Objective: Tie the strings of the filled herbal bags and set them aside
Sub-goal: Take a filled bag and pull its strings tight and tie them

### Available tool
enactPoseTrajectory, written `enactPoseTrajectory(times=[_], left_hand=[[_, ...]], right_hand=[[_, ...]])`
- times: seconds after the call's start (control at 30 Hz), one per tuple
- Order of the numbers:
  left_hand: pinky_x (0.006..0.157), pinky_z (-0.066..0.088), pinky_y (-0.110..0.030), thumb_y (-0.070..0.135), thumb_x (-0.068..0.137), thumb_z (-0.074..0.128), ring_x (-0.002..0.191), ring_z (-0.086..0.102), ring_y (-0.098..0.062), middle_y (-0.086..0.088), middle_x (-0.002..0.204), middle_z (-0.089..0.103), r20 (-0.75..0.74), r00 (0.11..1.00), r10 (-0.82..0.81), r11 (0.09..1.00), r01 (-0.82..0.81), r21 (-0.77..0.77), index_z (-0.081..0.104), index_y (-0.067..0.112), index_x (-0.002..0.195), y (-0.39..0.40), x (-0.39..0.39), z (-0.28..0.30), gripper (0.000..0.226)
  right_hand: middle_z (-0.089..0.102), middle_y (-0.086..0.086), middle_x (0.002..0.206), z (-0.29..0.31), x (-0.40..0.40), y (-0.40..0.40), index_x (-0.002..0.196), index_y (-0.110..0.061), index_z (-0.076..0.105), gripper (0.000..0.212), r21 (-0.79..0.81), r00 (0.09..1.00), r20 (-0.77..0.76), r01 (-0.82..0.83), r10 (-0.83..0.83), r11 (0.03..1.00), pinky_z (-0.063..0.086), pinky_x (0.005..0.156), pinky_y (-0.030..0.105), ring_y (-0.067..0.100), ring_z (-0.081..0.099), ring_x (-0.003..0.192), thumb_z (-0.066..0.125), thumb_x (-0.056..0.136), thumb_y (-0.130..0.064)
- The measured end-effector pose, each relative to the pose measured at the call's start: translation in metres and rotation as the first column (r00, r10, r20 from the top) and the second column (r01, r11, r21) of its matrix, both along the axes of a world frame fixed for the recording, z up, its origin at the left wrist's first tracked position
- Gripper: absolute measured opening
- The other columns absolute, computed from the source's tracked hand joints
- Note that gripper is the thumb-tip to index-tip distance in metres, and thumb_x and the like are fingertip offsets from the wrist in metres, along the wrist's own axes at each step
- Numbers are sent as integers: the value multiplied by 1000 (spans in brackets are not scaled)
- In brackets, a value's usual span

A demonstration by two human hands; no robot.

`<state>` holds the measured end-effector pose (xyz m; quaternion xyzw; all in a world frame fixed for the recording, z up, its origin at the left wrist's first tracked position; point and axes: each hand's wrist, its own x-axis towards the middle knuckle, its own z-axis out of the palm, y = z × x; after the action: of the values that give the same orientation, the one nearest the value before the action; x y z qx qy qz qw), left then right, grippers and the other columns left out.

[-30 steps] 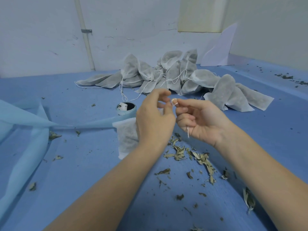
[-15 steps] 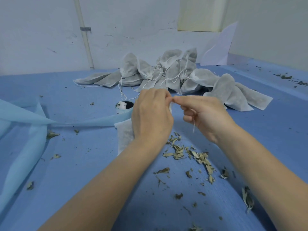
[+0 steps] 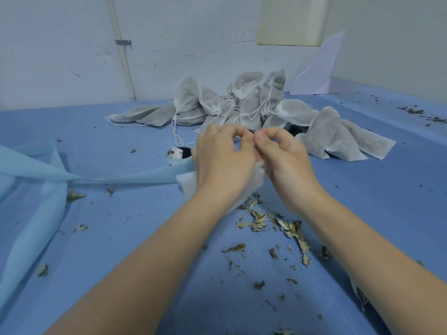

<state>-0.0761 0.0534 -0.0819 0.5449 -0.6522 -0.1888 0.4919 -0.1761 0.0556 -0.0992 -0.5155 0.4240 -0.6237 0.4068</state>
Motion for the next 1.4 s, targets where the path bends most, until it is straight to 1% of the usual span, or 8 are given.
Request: enactPoseTrajectory(times=[0.4,0.63,0.73,0.8,0.93,1.07,1.27,1.4], left_hand=[[102,30,-31,23,96,48,116,43,-20,3,106,42,-117,993,26,999,-29,-20,53,23,92,-8,4,-1,7],[78,46,-30,51,83,59,89,59,-16,1,100,60,-335,939,-77,941,180,287,53,23,87,-8,6,-7,29],[69,58,-31,34,77,71,80,70,-21,-6,92,73,-647,750,-138,743,510,433,65,10,102,-6,4,-11,35],[71,55,-37,19,74,75,79,68,-28,-15,94,72,-687,717,-117,716,541,442,62,-2,110,-7,1,-16,43],[72,51,-39,15,76,75,76,67,-30,-18,92,72,-678,729,-92,768,485,418,66,-8,101,-11,0,-20,36],[66,54,-29,14,81,71,77,68,-23,-15,95,72,-748,660,-60,777,502,381,65,-4,100,-13,1,-20,27],[64,59,-42,42,81,66,93,69,-29,-14,111,68,-867,497,-46,703,632,325,60,9,117,-11,8,-14,49],[62,58,-35,30,73,76,87,71,-24,-14,99,72,-797,585,-149,755,588,290,65,1,110,-9,8,-14,49]], right_hand=[[37,-13,41,0,-13,-3,80,-28,72,8,-84,960,-187,194,-207,977,49,59,28,3,40,41,70,86,-24],[40,-11,42,6,-29,-12,65,-23,67,20,165,845,247,445,-474,880,36,54,25,13,37,51,71,85,-21],[43,-13,40,5,-35,-15,60,-22,61,26,240,758,357,490,-545,838,42,57,24,12,44,52,73,83,-22],[44,-14,40,4,-36,-16,53,-23,59,33,216,776,345,482,-528,849,42,51,19,9,46,46,72,83,-22],[49,-14,48,4,-38,-16,41,-25,60,44,73,887,185,417,-423,906,40,55,18,7,49,54,69,83,-20],[73,-14,82,5,-40,-10,72,-27,75,12,-59,976,7,216,-216,975,44,69,8,-3,64,83,72,81,-21],[68,-13,101,5,-40,-5,72,-28,73,13,-150,959,-267,55,-94,987,44,87,15,0,58,104,74,80,-17],[65,-8,110,1,-40,-5,78,-29,73,10,-173,910,-399,47,-114,984,43,92,26,2,55,109,74,82,-20]])
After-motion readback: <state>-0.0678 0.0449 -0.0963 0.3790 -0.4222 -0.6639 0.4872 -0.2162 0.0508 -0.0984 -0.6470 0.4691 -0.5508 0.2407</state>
